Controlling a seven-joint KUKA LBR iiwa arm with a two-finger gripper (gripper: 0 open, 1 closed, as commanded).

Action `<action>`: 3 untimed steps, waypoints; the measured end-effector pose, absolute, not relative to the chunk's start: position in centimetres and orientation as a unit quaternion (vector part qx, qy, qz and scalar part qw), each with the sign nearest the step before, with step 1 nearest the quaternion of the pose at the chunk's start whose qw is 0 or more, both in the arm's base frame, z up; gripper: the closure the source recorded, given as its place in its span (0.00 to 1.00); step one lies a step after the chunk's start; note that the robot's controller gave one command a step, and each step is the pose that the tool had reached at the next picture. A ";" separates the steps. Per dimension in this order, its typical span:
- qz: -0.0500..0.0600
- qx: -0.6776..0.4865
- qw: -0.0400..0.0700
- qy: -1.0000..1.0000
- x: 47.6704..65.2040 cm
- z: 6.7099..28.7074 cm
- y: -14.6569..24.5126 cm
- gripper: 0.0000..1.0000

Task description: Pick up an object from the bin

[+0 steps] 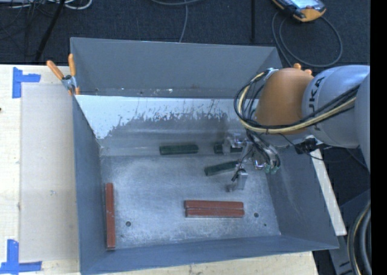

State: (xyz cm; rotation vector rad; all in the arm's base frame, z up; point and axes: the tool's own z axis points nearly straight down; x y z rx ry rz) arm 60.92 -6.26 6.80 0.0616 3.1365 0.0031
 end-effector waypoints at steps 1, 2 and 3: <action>0.000 -0.065 0.002 0.998 61.7 7.2 -6.4 1.00; 0.000 -0.065 0.002 0.998 61.7 7.2 -6.4 1.00; 0.000 -0.065 0.001 0.998 61.7 7.5 -6.4 1.00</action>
Offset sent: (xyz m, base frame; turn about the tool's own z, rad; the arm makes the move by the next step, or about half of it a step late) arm 0.0000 0.0000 0.0000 0.0000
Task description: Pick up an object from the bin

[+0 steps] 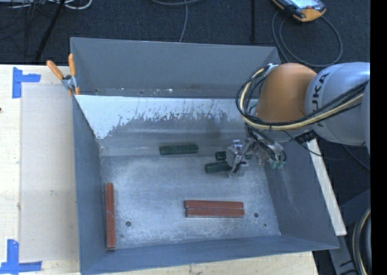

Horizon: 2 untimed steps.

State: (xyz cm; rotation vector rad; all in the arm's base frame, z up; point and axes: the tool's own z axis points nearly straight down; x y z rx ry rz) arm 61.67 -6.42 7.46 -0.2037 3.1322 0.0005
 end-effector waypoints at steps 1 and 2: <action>0.000 -0.065 0.000 0.998 61.6 8.4 -6.4 1.00; 0.000 -0.065 0.001 0.998 61.7 9.2 -6.4 1.00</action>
Offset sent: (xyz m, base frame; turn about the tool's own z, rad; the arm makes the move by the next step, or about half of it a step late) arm -0.0001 0.0000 0.0300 0.0000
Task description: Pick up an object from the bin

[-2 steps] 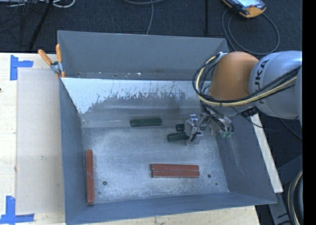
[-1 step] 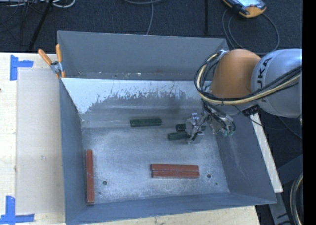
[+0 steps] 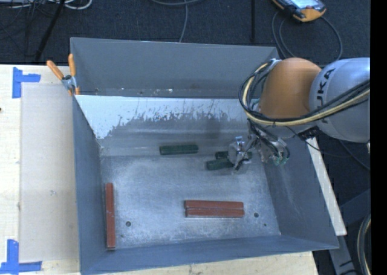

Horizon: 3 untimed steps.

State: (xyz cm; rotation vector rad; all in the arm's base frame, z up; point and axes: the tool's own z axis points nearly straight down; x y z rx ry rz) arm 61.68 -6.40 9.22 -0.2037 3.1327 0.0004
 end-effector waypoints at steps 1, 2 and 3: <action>0.000 -0.065 0.001 0.998 61.7 9.8 -6.4 1.00; 0.000 -0.065 -0.001 0.998 61.6 10.5 -6.4 1.00; 0.000 -0.065 0.000 0.998 61.6 11.6 -6.4 1.00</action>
Offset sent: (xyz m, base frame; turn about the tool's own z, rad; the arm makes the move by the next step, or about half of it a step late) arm 0.0001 0.0000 0.0397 0.0000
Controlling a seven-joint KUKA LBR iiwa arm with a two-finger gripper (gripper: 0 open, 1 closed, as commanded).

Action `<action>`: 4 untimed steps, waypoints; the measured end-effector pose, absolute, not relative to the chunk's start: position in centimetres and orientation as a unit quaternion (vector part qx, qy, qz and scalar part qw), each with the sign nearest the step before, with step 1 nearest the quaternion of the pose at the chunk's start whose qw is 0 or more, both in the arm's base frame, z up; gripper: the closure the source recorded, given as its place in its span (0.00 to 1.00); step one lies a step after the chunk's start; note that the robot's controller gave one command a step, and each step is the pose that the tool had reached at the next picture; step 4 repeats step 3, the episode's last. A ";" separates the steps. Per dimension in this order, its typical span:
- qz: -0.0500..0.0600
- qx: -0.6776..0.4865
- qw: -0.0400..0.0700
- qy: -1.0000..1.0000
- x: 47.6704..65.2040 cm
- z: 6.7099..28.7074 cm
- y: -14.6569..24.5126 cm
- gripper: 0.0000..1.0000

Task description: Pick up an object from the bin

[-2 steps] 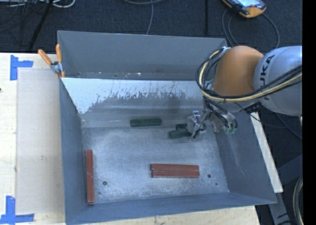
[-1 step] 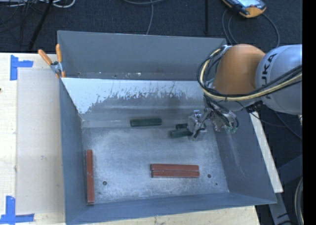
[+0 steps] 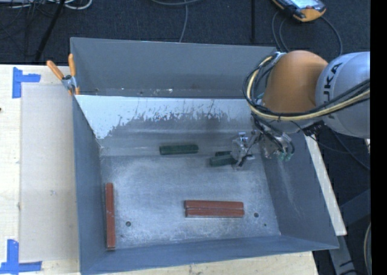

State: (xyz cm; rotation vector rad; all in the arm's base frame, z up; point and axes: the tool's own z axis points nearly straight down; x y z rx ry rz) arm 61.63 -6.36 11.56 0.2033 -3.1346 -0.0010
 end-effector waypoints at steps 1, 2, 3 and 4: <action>0.000 0.065 0.001 -0.998 61.6 12.7 -6.3 1.00; 0.000 0.065 -0.001 -0.998 61.7 13.9 -6.3 1.00; 0.000 0.065 -0.001 -0.998 61.7 14.7 -6.3 1.00; 0.000 0.065 -0.001 -0.998 61.7 14.7 -6.3 1.00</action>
Offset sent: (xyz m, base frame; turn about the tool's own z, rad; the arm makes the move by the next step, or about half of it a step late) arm 0.0000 0.0000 0.0020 0.0000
